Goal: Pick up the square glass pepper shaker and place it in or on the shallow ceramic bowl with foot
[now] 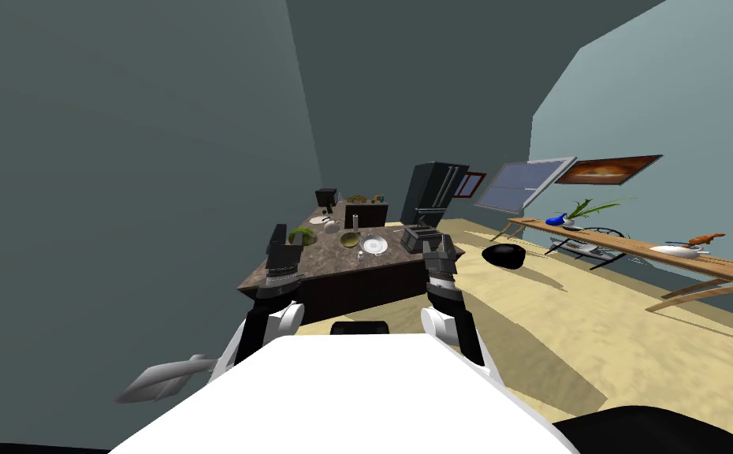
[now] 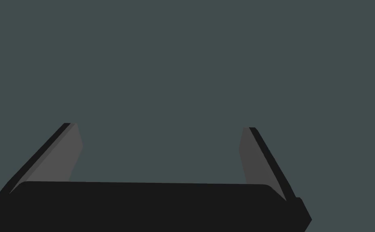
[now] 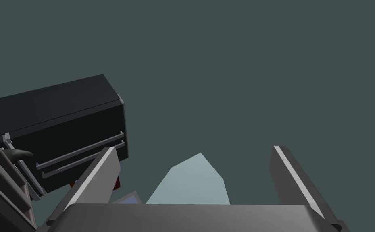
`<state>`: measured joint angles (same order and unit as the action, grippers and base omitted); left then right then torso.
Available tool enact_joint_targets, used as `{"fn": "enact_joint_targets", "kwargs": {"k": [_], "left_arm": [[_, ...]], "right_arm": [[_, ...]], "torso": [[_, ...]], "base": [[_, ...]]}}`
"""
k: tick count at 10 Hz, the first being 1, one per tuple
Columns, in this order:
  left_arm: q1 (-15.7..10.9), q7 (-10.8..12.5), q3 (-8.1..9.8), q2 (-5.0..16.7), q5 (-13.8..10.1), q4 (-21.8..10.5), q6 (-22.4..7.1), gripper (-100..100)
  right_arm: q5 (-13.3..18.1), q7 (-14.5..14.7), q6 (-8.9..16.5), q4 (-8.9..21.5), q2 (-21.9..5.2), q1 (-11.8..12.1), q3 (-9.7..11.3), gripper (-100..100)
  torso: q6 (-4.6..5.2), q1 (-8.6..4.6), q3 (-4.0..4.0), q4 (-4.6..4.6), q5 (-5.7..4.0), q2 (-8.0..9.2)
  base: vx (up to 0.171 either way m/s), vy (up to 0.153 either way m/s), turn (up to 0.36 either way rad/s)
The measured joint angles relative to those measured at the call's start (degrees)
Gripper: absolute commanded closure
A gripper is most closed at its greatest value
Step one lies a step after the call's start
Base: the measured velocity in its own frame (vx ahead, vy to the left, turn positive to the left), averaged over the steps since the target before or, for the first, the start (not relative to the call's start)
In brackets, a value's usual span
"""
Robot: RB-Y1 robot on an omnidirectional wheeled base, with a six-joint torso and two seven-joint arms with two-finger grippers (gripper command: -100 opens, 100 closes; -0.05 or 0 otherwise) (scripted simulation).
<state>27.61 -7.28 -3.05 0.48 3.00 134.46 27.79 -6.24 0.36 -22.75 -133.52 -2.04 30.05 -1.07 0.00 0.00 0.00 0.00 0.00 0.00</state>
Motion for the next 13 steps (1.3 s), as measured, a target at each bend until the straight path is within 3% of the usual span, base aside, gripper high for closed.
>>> {"fn": "enact_joint_targets", "kwargs": {"k": [3, 6, 10, 13], "left_arm": [[-0.6, -0.9, 0.02, 3.3, 0.9, -1.0, -0.2, -100], [-2.9, -3.1, 0.2, 6.5, 2.9, -4.0, -1.0, -100], [-6.1, -7.0, 0.49, 9.0, 6.3, -8.4, -2.4, -100], [-8.6, -10.2, 0.33, 9.6, 9.0, -12.0, -3.5, -100]], "right_arm": [[0.0, 0.0, 0.0, 0.0, 0.0, 0.0, 0.0, 0], [0.0, 0.0, 0.0, 0.0, 0.0, 0.0, 0.0, 0], [0.0, 0.0, 0.0, 0.0, 0.0, 0.0, 0.0, 0], [0.0, 0.0, 0.0, 0.0, 0.0, 0.0, 0.0, 0]], "torso": [[0.0, -0.11, 0.06, 0.02, -0.02, 0.1], [0.01, -0.3, 0.11, 0.04, -0.06, 0.2], [0.01, -0.33, 0.15, 0.06, -0.08, 0.26], [0.0, -0.32, 0.16, 0.06, -0.08, 0.27]], "base": [[-0.03, -0.035, 0.004], [-0.062, -0.083, 0.008], [-0.071, -0.088, 0.009], [-0.071, -0.087, 0.012]]}}
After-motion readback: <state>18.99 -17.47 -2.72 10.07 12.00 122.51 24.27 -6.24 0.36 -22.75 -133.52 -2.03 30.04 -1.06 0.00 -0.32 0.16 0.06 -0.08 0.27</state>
